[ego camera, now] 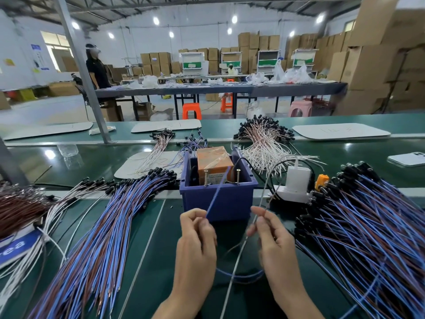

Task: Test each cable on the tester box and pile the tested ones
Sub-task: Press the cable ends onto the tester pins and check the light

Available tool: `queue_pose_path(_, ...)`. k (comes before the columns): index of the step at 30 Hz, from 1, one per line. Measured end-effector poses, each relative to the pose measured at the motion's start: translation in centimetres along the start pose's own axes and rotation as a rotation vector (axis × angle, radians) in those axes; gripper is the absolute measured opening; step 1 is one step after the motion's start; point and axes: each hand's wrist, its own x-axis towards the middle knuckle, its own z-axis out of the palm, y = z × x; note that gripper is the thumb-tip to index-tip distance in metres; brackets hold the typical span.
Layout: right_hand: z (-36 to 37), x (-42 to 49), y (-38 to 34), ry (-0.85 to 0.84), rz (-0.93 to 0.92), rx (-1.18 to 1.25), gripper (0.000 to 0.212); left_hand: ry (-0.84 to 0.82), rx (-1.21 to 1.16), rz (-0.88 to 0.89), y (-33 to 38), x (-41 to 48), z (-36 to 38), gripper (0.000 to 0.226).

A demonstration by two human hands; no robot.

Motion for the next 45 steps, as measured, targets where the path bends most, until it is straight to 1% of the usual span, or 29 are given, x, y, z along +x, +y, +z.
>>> queue_pose_path(3,-0.3,-0.1,0.0,0.074,-0.020,-0.022,0.028,0.091,-0.048,-0.051,0.1,0.5,-0.8,0.023)
queue_pose_path(6,0.0,-0.4,0.0,0.085,-0.060,-0.071,0.029,0.164,-0.108,-0.126,0.2,0.8,-0.9,0.031)
queue_pose_path(8,0.1,-0.6,-0.1,0.081,-0.074,-0.095,0.031,0.202,-0.163,-0.167,0.1,0.9,-0.9,0.029)
queue_pose_path(10,0.2,-0.6,-0.2,0.084,-0.084,-0.113,0.040,0.240,-0.203,-0.187,0.0,1.2,-1.0,0.020)
queue_pose_path(12,0.1,-0.6,-0.2,0.095,-0.097,-0.129,0.035,0.277,-0.220,-0.192,-0.2,1.7,-1.2,0.022)
queue_pose_path(14,-0.1,-0.5,0.1,0.110,-0.105,-0.166,0.030,0.309,-0.213,-0.219,-0.6,2.2,-1.5,0.026)
queue_pose_path(17,-0.2,-0.3,0.7,0.106,-0.121,-0.218,0.034,0.309,-0.155,-0.270,-1.5,2.7,-2.1,0.040)
queue_pose_path(19,-0.2,-0.3,0.8,0.095,-0.161,-0.259,0.039,0.285,-0.090,-0.252,-1.8,2.7,-2.2,0.044)
queue_pose_path(20,-0.2,-0.3,0.8,0.088,-0.185,-0.283,0.042,0.276,-0.052,-0.225,-1.8,2.6,-2.2,0.042)
queue_pose_path(23,-0.1,-0.5,0.7,0.073,-0.247,-0.355,0.042,0.254,0.003,-0.162,-1.8,2.2,-1.8,0.023)
queue_pose_path(25,-0.1,-0.4,0.9,0.070,-0.263,-0.380,0.040,0.226,0.024,-0.121,-1.7,1.9,-1.4,0.020)
queue_pose_path(29,-0.1,-0.3,0.9,0.068,-0.262,-0.388,0.038,0.200,0.035,-0.051,-1.7,2.0,-1.2,0.004)
queue_pose_path(34,0.1,-0.2,0.9,0.066,-0.270,-0.402,0.037,0.239,0.047,-0.045,-1.9,2.6,-1.0,0.004)
queue_pose_path(39,0.1,-0.2,1.0,0.072,-0.276,-0.390,0.036,0.219,0.047,-0.015,-2.0,2.5,-0.9,0.007)
queue_pose_path(45,0.3,0.1,1.2,0.071,-0.265,-0.370,0.034,0.205,0.039,0.018,-2.1,2.7,-0.7,0.004)
